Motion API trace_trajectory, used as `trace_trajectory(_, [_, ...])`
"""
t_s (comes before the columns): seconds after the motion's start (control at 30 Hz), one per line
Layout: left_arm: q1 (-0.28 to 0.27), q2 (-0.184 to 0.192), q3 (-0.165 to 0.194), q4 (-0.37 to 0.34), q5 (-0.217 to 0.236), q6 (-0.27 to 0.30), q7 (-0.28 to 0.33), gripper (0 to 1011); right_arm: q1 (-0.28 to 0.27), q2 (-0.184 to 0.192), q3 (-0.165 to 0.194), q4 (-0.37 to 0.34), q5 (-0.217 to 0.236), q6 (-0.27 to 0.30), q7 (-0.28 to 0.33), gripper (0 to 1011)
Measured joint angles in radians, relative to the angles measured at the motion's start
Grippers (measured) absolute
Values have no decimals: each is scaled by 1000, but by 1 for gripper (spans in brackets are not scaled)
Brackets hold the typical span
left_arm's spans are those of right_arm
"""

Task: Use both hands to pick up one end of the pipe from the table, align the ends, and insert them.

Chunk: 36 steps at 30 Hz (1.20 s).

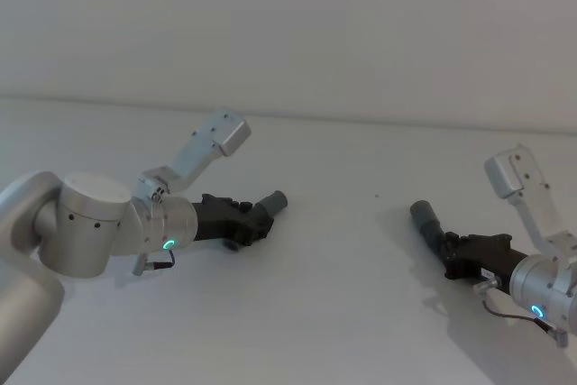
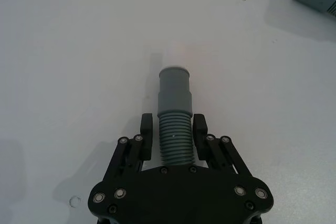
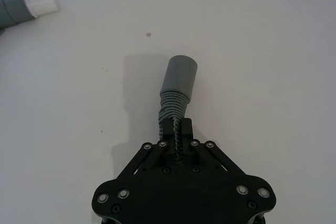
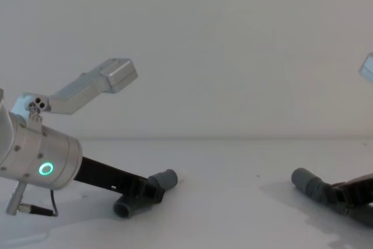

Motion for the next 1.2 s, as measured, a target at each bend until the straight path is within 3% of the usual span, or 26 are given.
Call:
trace_trajectory(0.63, [0, 0, 0, 0, 0, 0, 0, 329, 0, 0, 0, 0, 0, 0, 0, 59])
trace_trajectory(1.2, [0, 0, 0, 0, 0, 0, 0, 318, 0, 0, 0, 0, 0, 0, 0, 59])
